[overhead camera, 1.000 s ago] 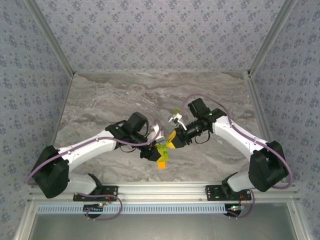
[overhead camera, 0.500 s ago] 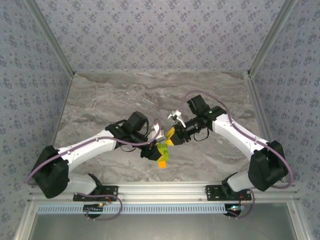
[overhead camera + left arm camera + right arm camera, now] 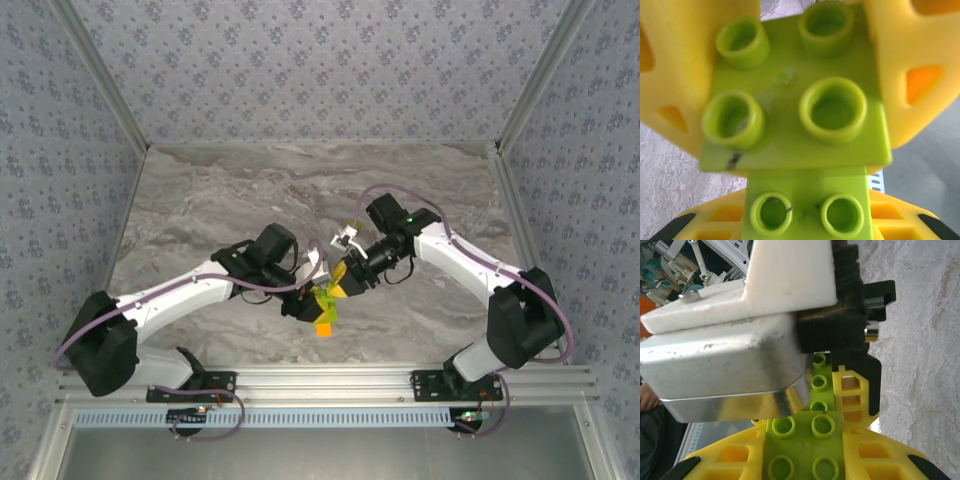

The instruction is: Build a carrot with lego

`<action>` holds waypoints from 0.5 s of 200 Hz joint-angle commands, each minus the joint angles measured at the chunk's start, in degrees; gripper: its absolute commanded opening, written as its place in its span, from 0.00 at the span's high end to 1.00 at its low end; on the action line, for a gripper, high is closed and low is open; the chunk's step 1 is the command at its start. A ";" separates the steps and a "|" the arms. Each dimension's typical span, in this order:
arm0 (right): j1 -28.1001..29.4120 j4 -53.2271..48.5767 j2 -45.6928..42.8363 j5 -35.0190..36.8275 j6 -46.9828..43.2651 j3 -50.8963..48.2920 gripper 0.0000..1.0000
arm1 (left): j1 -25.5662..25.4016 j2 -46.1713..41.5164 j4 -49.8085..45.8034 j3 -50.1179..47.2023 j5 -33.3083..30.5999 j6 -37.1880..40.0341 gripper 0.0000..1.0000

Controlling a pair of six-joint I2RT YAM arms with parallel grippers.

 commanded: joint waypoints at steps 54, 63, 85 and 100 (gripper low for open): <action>0.52 -7.52 2.01 -1.75 -4.76 1.09 0.88 | 0.09 -1.59 0.85 1.34 -0.34 1.48 0.92; 0.84 -8.06 2.57 -1.64 -5.11 1.19 0.88 | 0.23 -1.63 0.90 1.37 -0.31 1.49 0.92; 1.43 -8.57 3.13 -1.22 -5.50 1.10 0.88 | 0.81 -1.78 1.49 1.01 0.14 1.42 0.92; 1.92 -8.60 3.20 -0.85 -5.50 0.92 0.87 | 1.28 -1.70 1.89 0.80 0.46 1.38 0.92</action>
